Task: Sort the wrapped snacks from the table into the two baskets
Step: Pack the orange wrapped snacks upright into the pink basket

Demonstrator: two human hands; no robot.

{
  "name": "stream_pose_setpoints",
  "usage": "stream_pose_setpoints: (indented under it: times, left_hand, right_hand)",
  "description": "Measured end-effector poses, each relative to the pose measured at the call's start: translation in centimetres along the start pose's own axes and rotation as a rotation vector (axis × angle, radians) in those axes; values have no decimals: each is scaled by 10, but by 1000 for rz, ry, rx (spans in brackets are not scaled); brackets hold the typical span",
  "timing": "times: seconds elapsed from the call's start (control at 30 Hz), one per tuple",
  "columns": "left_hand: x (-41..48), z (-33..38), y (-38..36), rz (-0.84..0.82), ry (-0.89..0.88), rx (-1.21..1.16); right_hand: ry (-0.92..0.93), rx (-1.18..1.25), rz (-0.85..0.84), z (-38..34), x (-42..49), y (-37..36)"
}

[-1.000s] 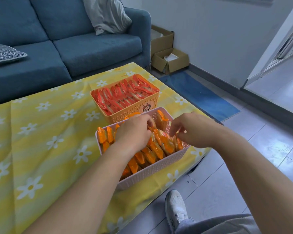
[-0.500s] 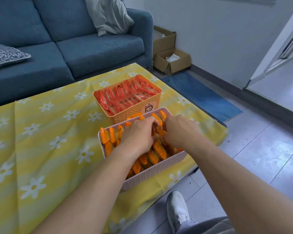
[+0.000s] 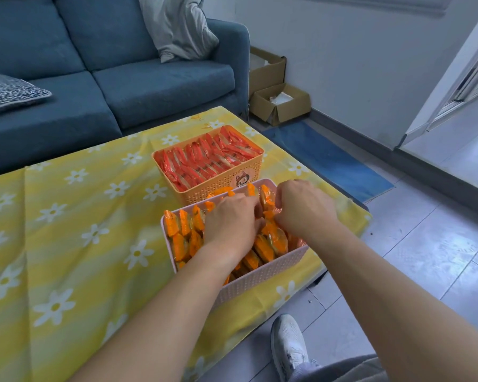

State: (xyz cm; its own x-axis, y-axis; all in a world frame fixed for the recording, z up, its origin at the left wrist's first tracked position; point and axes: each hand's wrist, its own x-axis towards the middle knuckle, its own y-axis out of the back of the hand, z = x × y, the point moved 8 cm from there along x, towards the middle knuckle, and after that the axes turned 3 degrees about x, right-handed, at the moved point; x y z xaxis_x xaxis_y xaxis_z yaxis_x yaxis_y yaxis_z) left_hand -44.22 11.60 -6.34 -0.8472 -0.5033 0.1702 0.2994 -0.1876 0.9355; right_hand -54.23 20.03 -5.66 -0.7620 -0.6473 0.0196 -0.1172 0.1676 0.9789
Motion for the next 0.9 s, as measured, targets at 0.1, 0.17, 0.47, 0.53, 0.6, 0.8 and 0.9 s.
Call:
stream_pose_setpoints:
  times: [0.1, 0.17, 0.47, 0.53, 0.6, 0.8, 0.9]
  left_hand:
    - [2, -2, 13, 46, 13, -63]
    - [-1, -15, 26, 82, 67, -99]
    - [-51, -119, 52, 18, 665, -82]
    - [-66, -126, 38, -106, 787, -218]
    - [-82, -122, 22, -228, 826, -447]
    - [-108, -113, 14, -351, 860, -761]
    - [-109, -122, 23, -283, 852, -753]
  right_hand:
    - [-29, 145, 3, 9, 1, -2]
    - [-55, 256, 26, 18, -1, -1]
    - [-158, 483, -238, 27, -30, -24]
    - [-156, 483, -252, 26, -35, -26]
    - [-187, 512, -234, 28, -36, -26]
    - [-298, 667, -196, 27, -43, -25]
    - [-282, 652, -176, 16, -44, -17]
